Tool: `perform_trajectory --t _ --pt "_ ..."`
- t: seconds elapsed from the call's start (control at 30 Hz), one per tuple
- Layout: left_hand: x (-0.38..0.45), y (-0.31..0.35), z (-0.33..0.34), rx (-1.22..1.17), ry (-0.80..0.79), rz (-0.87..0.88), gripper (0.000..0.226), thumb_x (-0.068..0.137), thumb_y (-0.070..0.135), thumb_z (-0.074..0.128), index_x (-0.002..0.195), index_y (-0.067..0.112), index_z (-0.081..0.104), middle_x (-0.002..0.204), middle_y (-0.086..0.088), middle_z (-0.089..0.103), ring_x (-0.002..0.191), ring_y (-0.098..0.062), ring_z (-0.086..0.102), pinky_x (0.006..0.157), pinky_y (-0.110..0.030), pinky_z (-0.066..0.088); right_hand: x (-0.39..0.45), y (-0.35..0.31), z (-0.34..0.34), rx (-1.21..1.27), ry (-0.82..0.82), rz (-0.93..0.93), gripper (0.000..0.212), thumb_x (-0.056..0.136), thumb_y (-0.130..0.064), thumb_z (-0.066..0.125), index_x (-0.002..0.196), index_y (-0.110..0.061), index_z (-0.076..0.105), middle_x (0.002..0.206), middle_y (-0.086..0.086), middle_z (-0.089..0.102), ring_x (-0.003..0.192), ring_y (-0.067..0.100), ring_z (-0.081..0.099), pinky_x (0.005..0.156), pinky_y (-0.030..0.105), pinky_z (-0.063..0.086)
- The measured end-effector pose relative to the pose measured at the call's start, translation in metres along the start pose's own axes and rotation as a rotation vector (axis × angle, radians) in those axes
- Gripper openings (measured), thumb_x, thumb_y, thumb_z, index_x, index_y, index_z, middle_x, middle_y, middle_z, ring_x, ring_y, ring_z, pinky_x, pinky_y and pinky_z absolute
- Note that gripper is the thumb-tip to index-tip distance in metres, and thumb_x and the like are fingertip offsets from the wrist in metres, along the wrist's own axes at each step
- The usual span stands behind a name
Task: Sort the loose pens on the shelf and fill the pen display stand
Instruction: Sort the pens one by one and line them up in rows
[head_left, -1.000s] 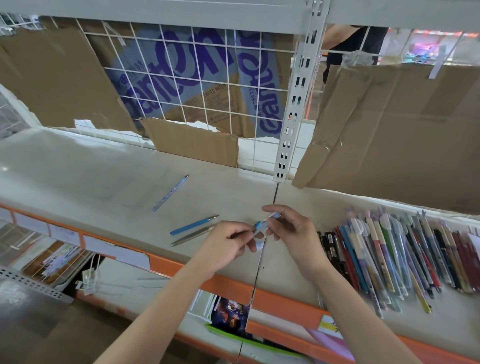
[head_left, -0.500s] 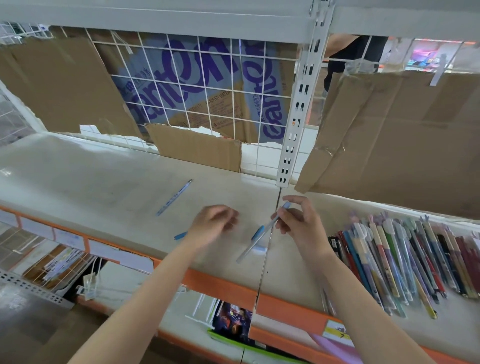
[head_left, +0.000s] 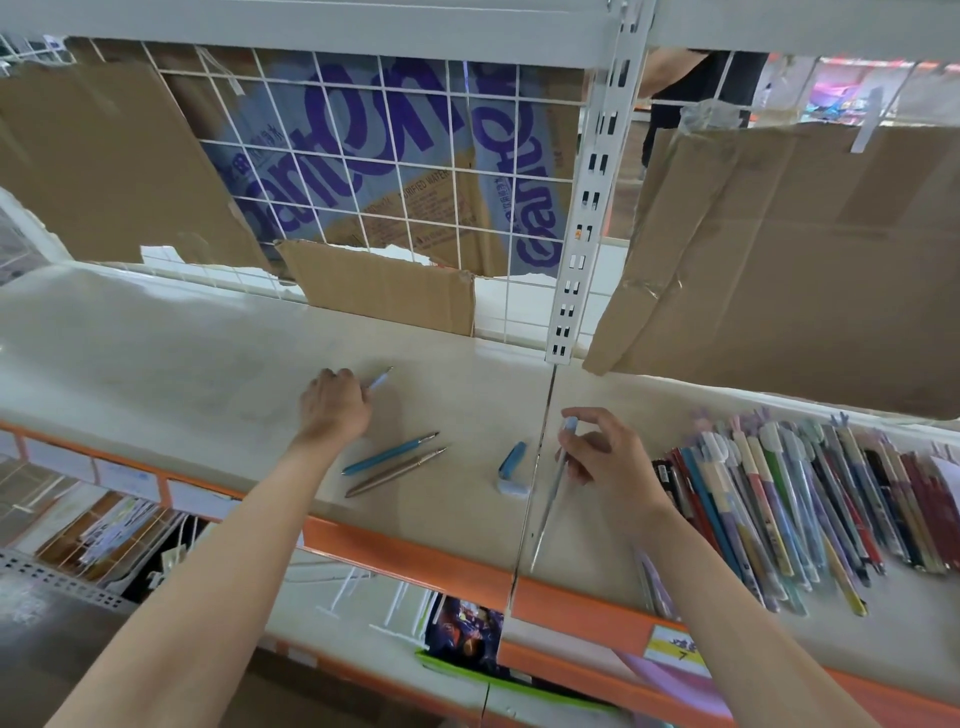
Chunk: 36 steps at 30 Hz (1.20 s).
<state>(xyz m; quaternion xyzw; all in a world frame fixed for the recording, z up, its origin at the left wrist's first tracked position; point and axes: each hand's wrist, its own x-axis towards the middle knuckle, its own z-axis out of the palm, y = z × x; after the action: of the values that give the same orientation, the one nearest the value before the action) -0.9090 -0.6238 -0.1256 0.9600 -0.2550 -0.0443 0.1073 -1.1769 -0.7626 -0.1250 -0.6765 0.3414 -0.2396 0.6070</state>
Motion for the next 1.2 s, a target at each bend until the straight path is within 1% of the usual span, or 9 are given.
perform_trajectory --t 0.1,0.27,0.4,0.57,0.67,0.8,0.93,1.07,1.2 --pt "-0.032 0.027 -0.005 -0.197 -0.004 0.193 0.028 0.099 0.021 0.038 0.097 0.0 0.058 0.102 -0.019 0.052 0.101 -0.035 0.049 0.082 -0.036 0.036 -0.002 -0.001 -0.001 0.139 0.006 0.025 0.015 0.09 -0.009 0.059 0.103 -0.015 0.061 0.066 0.007 0.065 0.051 0.009 0.053 0.052 0.019 0.044" --pt "-0.114 0.073 -0.003 -1.076 -0.613 0.224 0.02 0.1 0.017 0.041 0.088 0.005 0.051 0.084 -0.012 0.065 0.067 -0.019 0.068 0.064 -0.03 0.057 -0.011 -0.007 0.006 0.466 -0.079 0.04 0.018 0.093 0.001 0.05 0.107 -0.007 0.057 0.073 0.01 0.068 0.059 0.013 0.056 0.057 0.02 0.046" --pt "-0.136 0.081 0.001 -1.181 -0.808 0.215 0.022 0.101 0.027 0.038 0.1 0.006 0.046 0.085 -0.011 0.07 0.061 -0.026 0.065 0.053 -0.031 0.054 -0.017 -0.005 0.007 0.435 -0.106 -0.007 0.02 0.093 0.002 0.048 0.106 -0.006 0.061 0.071 0.002 0.065 0.063 0.012 0.057 0.059 0.019 0.046" --pt "-0.141 0.082 0.008 -1.142 -0.671 0.184 0.019 0.101 0.021 0.039 0.087 0.01 0.049 0.085 -0.012 0.07 0.067 -0.023 0.066 0.062 -0.029 0.054 -0.013 -0.004 0.0 0.222 -0.012 -0.014 0.021 0.091 0.003 0.052 0.098 -0.012 0.065 0.062 -0.003 0.062 0.05 0.007 0.05 0.054 0.019 0.04" --pt "-0.137 0.076 0.012 -1.056 -0.465 0.215 0.018 0.1 0.017 0.041 0.087 0.009 0.052 0.085 -0.009 0.069 0.074 -0.016 0.064 0.066 -0.023 0.053 -0.009 -0.002 -0.013 -0.441 0.075 -0.127 0.018 0.089 -0.005 0.057 0.1 -0.016 0.068 0.061 -0.014 0.057 0.053 -0.001 0.05 0.056 0.007 0.036" --pt "-0.129 0.064 0.011 -1.066 -0.385 0.143 0.017 0.099 0.02 0.042 0.086 0.011 0.049 0.065 -0.001 0.063 0.053 -0.01 0.058 0.049 -0.021 0.047 -0.012 -0.003 -0.013 -1.025 0.108 -0.255 0.027 0.089 -0.011 0.055 0.114 -0.015 0.065 0.099 0.001 0.041 0.082 0.015 0.043 0.063 0.022 0.038" --pt "-0.12 0.056 0.017 -0.988 -0.27 0.117 0.021 0.099 0.023 0.044 0.079 0.018 0.045 0.048 0.009 0.052 0.038 -0.006 0.042 0.038 -0.019 0.032 -0.021 -0.007 0.016 -0.872 0.005 -0.497 0.015 0.085 -0.012 0.065 0.098 -0.009 0.071 0.093 0.008 0.052 0.085 0.024 0.054 0.066 0.025 0.039" --pt "-0.118 0.05 0.021 -0.933 -0.227 0.137 0.017 0.095 0.025 0.05 0.078 0.021 0.049 0.048 0.011 0.052 0.042 -0.001 0.042 0.047 -0.023 0.03 -0.016 0.005 0.04 -0.901 -0.157 -0.436 0.021 0.091 -0.025 0.058 0.101 -0.008 0.066 0.102 0.008 0.055 0.102 0.021 0.049 0.079 0.028 0.042" --pt "-0.119 0.04 0.018 -0.867 -0.209 0.239 0.014 0.09 0.022 0.059 0.077 0.024 0.056 0.056 0.01 0.057 0.056 -0.002 0.052 0.059 -0.021 0.038 -0.012 0.0 0.033 -0.553 -0.141 -0.306 0.005 0.089 -0.016 0.062 0.084 -0.014 0.063 0.081 -0.003 0.066 0.079 0.006 0.06 0.07 0.019 0.046"
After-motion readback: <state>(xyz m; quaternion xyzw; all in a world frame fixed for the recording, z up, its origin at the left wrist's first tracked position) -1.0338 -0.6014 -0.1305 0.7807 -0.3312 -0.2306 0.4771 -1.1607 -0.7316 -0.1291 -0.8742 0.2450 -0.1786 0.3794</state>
